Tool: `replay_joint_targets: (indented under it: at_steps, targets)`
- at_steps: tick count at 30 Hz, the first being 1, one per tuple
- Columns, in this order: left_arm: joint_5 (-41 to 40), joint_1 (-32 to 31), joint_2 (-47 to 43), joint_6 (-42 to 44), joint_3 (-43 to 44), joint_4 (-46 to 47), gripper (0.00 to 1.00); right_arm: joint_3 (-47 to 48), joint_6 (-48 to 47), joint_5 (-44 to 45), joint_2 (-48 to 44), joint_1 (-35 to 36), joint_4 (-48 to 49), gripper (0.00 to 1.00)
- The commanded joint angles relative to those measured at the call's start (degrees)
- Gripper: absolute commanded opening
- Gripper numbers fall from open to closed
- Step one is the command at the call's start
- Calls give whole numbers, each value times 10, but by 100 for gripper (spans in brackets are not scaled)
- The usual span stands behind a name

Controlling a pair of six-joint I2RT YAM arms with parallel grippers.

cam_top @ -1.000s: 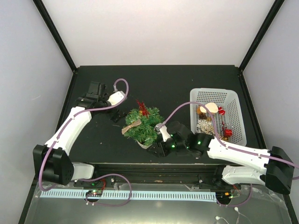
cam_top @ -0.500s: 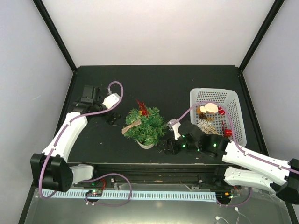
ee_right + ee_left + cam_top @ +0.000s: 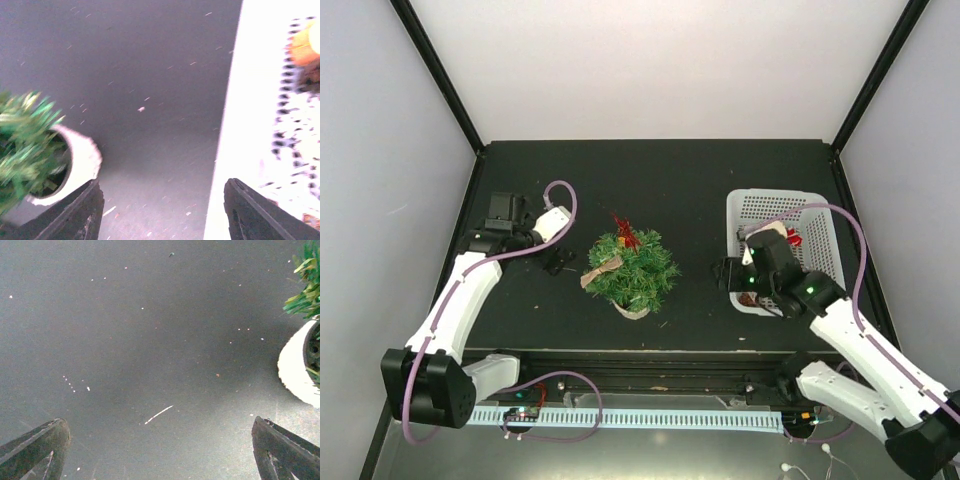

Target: Decorate the small christmas tree

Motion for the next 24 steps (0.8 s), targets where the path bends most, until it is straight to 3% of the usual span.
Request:
replay_joint_targets:
  at_steps: [1,5,9,17,20,24]
  targets:
    - [43,3,-10,-25,-7,-1,99,33,-12,20,42,-88,-8,66]
    - [67,3,-9,-41,-13,3,99,44,-8,19,104,-170,14,60]
    - [85,2,-12,-52,-20,10,99,55,17,2,163,-239,31,46]
    - [106,3,-12,-60,-41,14,99,60,66,11,238,-261,111,41]
    - [112,3,-11,-65,-52,18,99,92,61,16,287,-262,117,43]
    - [122,3,-4,-68,-66,20,99,128,60,38,348,-262,114,57]
